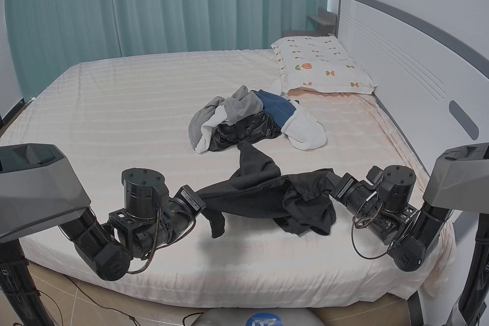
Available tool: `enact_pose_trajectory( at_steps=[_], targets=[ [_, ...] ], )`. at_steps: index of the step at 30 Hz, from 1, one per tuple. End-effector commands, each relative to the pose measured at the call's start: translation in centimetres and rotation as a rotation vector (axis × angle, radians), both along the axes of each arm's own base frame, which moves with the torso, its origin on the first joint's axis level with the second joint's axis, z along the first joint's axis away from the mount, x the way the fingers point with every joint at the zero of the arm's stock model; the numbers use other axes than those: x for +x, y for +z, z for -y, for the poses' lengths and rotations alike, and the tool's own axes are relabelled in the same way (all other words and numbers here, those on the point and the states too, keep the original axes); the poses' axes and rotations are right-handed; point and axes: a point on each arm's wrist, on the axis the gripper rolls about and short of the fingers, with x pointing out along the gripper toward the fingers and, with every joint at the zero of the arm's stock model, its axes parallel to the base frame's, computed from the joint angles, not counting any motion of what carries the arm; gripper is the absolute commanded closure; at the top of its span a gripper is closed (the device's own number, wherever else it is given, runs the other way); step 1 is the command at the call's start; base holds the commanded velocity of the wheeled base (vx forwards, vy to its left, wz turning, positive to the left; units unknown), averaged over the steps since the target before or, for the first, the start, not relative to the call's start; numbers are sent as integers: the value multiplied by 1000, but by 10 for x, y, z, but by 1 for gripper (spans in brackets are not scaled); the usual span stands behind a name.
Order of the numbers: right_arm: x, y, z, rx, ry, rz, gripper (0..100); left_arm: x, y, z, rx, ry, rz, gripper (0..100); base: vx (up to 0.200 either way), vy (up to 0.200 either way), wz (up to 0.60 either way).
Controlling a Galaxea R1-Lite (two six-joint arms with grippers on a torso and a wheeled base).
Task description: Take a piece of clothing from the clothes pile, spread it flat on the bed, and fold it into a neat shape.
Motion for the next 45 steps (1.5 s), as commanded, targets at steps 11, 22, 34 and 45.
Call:
enact_pose_trajectory(
  at_steps=[11, 22, 34, 45],
  targets=[
    [1, 8, -2, -11, -16, 41, 100, -3, 1, 0, 4, -4, 4, 100, 0, 200, 0],
    [4, 14, -4, 6, -37, 67, 100, -6, 6, 0, 1, -6, 14, 100, 0, 200, 0],
    [1, 26, -11, 21, -57, 109, 100, -15, 26, -5, -19, -2, 66, 100, 0, 200, 0],
    [-7, 33, -15, 29, -28, 119, 100, -32, 29, -15, 16, -9, 62, 100, 0, 200, 0]
  ],
)
